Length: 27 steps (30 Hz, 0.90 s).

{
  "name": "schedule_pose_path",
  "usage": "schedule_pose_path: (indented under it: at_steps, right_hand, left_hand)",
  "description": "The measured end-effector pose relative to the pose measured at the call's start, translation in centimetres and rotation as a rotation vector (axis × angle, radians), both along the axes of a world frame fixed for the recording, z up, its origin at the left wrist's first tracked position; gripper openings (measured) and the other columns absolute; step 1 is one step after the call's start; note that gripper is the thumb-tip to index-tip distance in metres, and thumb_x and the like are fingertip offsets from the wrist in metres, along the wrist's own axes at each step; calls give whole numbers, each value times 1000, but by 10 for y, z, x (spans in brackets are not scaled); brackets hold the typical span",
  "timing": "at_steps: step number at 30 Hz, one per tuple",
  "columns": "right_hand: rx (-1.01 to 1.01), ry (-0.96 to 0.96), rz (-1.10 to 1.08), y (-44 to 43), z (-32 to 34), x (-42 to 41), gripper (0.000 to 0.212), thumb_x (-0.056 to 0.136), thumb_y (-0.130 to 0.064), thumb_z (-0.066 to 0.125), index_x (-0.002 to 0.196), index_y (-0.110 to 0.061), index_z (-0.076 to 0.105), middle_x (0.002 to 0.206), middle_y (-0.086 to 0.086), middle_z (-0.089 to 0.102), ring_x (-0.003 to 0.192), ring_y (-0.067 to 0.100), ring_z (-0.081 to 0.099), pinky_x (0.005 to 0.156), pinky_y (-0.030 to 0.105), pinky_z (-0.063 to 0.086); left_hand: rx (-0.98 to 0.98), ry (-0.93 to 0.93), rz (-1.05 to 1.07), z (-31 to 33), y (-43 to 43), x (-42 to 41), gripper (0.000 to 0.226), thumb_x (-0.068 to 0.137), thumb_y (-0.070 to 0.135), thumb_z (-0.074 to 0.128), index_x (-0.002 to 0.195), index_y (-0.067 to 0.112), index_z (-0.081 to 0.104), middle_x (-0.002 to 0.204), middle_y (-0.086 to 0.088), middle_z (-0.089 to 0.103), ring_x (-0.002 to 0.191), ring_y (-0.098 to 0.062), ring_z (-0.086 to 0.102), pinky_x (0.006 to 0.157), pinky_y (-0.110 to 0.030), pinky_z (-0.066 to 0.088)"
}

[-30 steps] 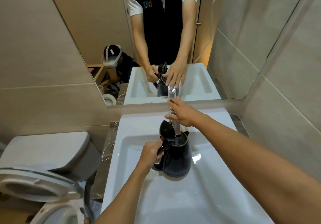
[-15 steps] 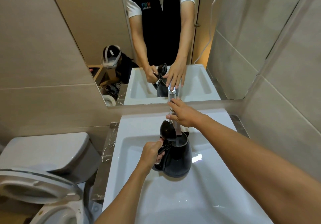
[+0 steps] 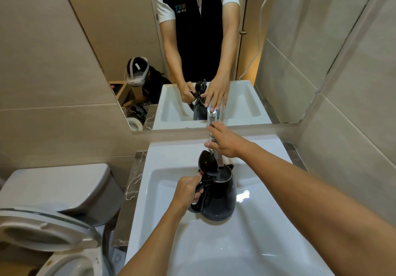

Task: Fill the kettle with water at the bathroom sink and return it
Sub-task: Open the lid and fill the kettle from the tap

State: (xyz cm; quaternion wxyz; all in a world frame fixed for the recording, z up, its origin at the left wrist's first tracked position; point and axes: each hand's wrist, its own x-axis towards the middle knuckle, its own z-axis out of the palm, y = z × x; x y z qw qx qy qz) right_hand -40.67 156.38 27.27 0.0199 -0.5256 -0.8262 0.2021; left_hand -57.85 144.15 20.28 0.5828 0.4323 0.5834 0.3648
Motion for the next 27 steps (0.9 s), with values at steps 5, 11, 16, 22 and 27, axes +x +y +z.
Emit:
schedule_pose_path:
  at_steps: [5, 11, 16, 22, 27]
  right_hand:
    - [-26, 27, -2, 0, -1, 0, 73, 106, -41, 50, 162, -6, 19, 169, 9, 17, 157, 28, 24, 123, 48, 33]
    - [-36, 50, -17, 0, -3, -1, 72, 107, -39, 47, 163, -6, 16, 172, 9, 12, 162, 30, 9, 128, 50, 25]
    - [-61, 58, -30, -6, -12, -2, 76, 109, -35, 44, 164, -2, 2, 175, 11, -9, 163, 29, -13, 132, 45, 7]
    - [-101, 195, -32, -33, -23, 15, 78, 108, -26, 47, 165, -13, -4, 174, -1, -18, 162, 25, -15, 132, 48, 8]
    - [24, 481, -162, -93, -46, 33, 73, 103, -32, 57, 163, -17, 19, 172, 1, 19, 159, 17, 21, 128, 36, 23]
  left_hand:
    - [-7, 5, 7, -2, -1, 2, 46, 100, 36, 50, 64, 6, 49, 45, 1, 49, 37, -10, 34, 42, -22, 27]
    - [-9, -2, 17, -4, -2, 3, 46, 100, 35, 50, 64, 6, 49, 45, 0, 48, 38, -11, 34, 42, -23, 26]
    - [-14, -5, 34, -5, -4, 3, 49, 100, 35, 50, 59, 9, 49, 46, -1, 47, 40, -12, 33, 41, -23, 26]
    - [3, -21, 78, -6, -17, 2, 51, 100, 35, 50, 57, 8, 50, 50, -7, 44, 40, -14, 32, 41, -23, 24]
    - [9, -15, 134, -1, -36, 1, 52, 101, 36, 50, 56, 9, 48, 47, -4, 44, 38, -12, 31, 42, -24, 23]
